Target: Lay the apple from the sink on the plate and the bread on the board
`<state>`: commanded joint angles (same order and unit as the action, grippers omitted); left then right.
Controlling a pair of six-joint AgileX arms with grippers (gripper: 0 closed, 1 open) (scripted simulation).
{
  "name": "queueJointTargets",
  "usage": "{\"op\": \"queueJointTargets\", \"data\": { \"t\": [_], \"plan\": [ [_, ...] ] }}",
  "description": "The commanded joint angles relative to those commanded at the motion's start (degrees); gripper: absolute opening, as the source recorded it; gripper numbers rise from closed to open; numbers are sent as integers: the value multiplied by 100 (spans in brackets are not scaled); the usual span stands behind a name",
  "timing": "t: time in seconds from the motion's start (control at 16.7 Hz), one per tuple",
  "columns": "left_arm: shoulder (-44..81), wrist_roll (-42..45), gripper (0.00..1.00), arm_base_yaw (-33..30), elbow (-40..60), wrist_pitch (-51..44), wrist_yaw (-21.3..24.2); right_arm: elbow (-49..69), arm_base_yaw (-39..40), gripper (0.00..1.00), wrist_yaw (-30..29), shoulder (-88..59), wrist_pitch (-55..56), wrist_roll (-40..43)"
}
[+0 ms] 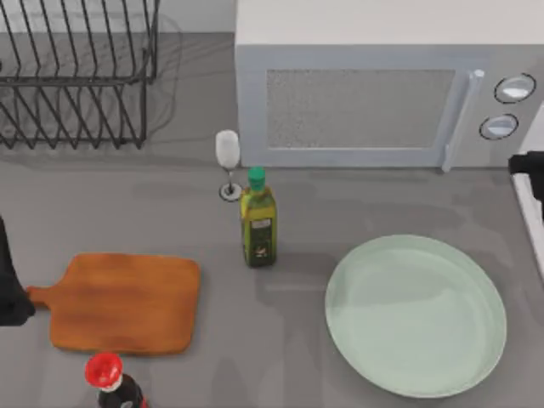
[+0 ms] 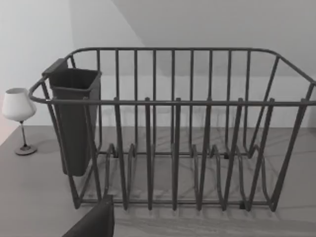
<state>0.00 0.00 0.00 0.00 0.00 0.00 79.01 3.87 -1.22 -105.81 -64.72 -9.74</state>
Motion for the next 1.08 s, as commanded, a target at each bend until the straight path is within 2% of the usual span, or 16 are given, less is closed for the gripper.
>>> {"op": "queueJointTargets", "data": {
  "t": [0.36,0.66,0.84,1.08],
  "plan": [
    [0,0,100,0,0,0,0,-120,1570,0,19,427,-446,-1434],
    [0,0,100,0,0,0,0,43,2676,0,95,510,-468,-2255],
    [0,0,100,0,0,0,0,119,2975,0,119,494,-464,-2467],
    [0,0,100,0,0,0,0,124,2990,0,121,493,-464,-2478]
  ]
}}
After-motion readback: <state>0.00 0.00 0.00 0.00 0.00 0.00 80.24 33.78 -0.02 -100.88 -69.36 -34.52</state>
